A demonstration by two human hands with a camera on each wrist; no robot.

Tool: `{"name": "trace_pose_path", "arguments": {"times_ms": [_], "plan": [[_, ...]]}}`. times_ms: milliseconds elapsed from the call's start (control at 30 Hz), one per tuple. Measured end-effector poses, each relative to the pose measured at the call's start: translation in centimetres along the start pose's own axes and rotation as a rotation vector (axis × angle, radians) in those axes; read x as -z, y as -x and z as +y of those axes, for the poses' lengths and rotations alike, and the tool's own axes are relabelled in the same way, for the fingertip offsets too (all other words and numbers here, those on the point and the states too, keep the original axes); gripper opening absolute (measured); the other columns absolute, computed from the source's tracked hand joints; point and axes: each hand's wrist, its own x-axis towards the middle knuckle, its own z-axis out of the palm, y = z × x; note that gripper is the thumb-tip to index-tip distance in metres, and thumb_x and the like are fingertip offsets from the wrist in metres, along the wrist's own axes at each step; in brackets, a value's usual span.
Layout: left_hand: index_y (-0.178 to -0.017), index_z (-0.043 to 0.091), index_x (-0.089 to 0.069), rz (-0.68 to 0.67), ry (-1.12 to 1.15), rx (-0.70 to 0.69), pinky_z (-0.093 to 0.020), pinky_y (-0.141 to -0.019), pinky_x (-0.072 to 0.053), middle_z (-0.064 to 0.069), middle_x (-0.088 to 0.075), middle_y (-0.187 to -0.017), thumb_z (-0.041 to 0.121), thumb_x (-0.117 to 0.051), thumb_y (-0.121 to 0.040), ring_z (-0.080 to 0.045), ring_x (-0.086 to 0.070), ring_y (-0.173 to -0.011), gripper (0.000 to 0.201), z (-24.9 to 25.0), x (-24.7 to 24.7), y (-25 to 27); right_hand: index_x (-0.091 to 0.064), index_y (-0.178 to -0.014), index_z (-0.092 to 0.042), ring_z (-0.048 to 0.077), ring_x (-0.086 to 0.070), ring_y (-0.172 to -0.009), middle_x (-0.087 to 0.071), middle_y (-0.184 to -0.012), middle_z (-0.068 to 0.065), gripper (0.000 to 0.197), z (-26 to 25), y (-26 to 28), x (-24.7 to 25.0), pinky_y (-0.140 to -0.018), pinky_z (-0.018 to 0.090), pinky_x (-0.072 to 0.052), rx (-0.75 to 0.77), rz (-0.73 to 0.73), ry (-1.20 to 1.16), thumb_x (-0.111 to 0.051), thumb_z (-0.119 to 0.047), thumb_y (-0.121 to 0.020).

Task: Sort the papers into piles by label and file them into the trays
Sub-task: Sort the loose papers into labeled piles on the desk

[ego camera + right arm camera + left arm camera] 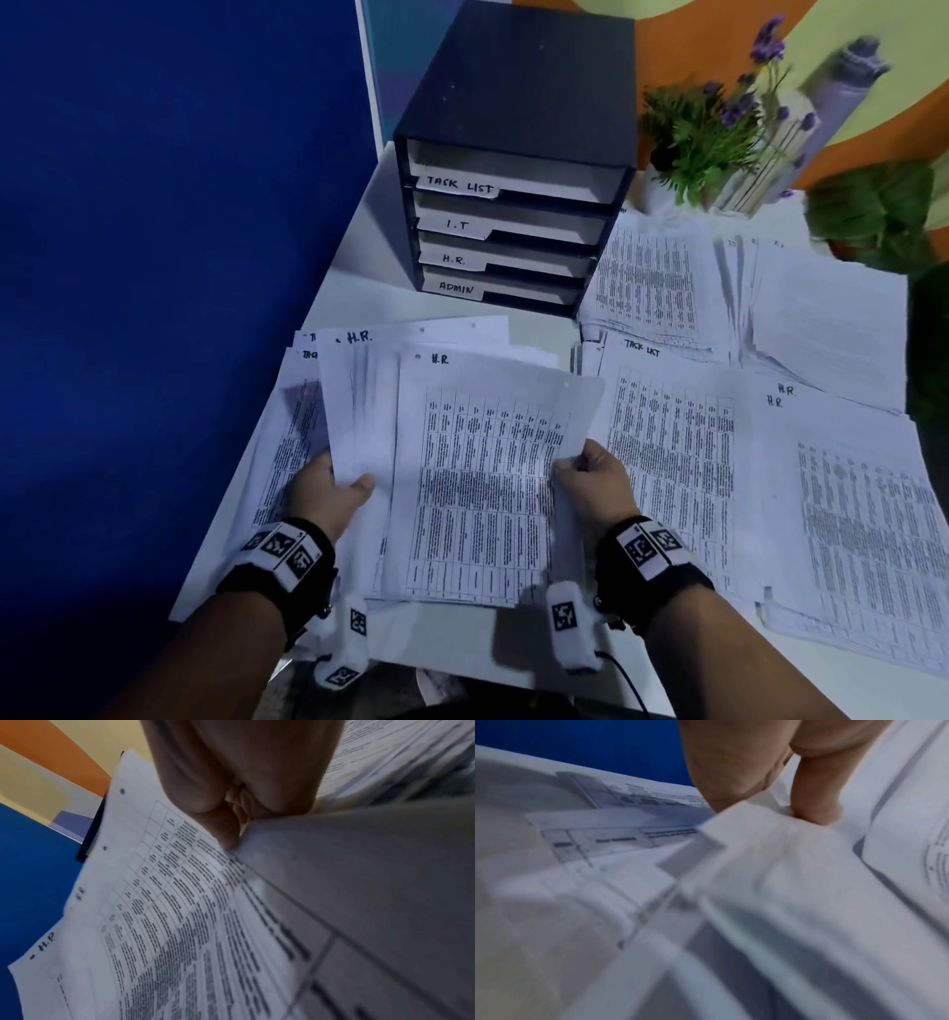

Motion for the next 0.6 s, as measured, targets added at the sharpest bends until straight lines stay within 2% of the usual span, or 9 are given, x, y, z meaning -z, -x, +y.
{"name": "trace_pose_path", "arguments": {"times_ms": [67,133,233,333,400,467,533,600], "plan": [[-0.098,0.022,-0.065,-0.019,0.034,-0.002,-0.042,-0.09,-0.052,0.0,-0.072,-0.095,0.011,-0.076,-0.08,-0.023,-0.066,-0.091,0.023,0.2,-0.2,0.1,-0.049,-0.087,-0.016,0.021,-0.044,-0.059,-0.045,-0.06,0.01,0.015,-0.6,0.3,-0.1,-0.057,0.041,-0.045,0.015,-0.007,-0.024,-0.055,-0.011,-0.074],[-0.092,0.023,-0.066,0.002,0.07,0.007,-0.04,-0.087,-0.053,0.002,-0.072,-0.091,0.014,-0.077,-0.08,-0.021,-0.066,-0.088,0.018,0.3,-0.5,0.3,-0.045,-0.08,-0.016,0.019,-0.038,-0.06,-0.038,-0.061,0.007,0.019,-1.4,0.7,0.0,-0.056,0.036,-0.037,0.032,0.001,-0.061,-0.052,0.002,-0.081],[-0.095,0.021,-0.067,0.032,0.088,0.007,-0.038,-0.088,-0.052,0.002,-0.071,-0.092,0.022,-0.071,-0.086,-0.024,-0.066,-0.092,0.01,0.5,-0.8,0.4,-0.053,-0.074,-0.014,0.019,-0.04,-0.06,-0.045,-0.064,0.009,0.026,-1.7,1.1,0.3,-0.052,0.03,-0.035,0.038,0.023,-0.095,-0.045,0.009,-0.083],[-0.105,0.015,-0.068,0.043,0.11,0.017,-0.035,-0.088,-0.049,-0.001,-0.07,-0.096,0.022,-0.067,-0.09,-0.024,-0.064,-0.095,0.017,0.7,-0.9,0.6,-0.068,-0.085,-0.022,0.021,-0.048,-0.061,-0.061,-0.069,0.01,0.035,-1.9,1.5,0.4,-0.056,0.035,-0.041,0.03,-0.002,-0.142,-0.049,0.008,-0.086],[-0.11,0.013,-0.067,0.058,0.147,0.025,-0.033,-0.087,-0.046,-0.004,-0.069,-0.099,0.02,-0.065,-0.091,-0.024,-0.063,-0.095,0.021,1.1,-1.0,0.7,-0.071,-0.084,-0.025,0.022,-0.049,-0.061,-0.061,-0.07,0.013,0.036,-2.0,1.7,0.4,-0.056,0.035,-0.042,0.019,-0.024,-0.191,-0.053,0.006,-0.087],[-0.113,0.012,-0.066,0.067,0.165,0.047,-0.032,-0.087,-0.045,-0.006,-0.068,-0.1,0.02,-0.063,-0.092,-0.024,-0.062,-0.095,0.022,1.4,-1.1,0.7,-0.07,-0.081,-0.02,0.02,-0.049,-0.059,-0.06,-0.066,0.013,0.031,-2.1,1.8,0.4,-0.055,0.033,-0.041,0.012,-0.031,-0.228,-0.057,0.008,-0.086],[-0.113,0.011,-0.066,0.074,0.179,0.068,-0.034,-0.089,-0.046,-0.007,-0.067,-0.1,0.019,-0.062,-0.093,-0.026,-0.062,-0.097,0.022,1.5,-1.2,0.5,-0.069,-0.086,-0.009,0.02,-0.049,-0.057,-0.058,-0.061,0.011,0.02,-2.0,1.5,0.5,-0.06,0.038,-0.043,0.008,-0.023,-0.232,-0.06,0.009,-0.085],[-0.113,0.011,-0.066,0.08,0.206,0.089,-0.04,-0.094,-0.048,-0.007,-0.068,-0.1,0.017,-0.062,-0.093,-0.028,-0.063,-0.1,0.022,1.4,-1.2,0.2,-0.064,-0.093,0.002,0.02,-0.048,-0.058,-0.055,-0.062,0.013,0.011,-1.8,1.0,0.7,-0.062,0.038,-0.041,0.023,-0.013,-0.199,-0.06,0.007,-0.085]]}}
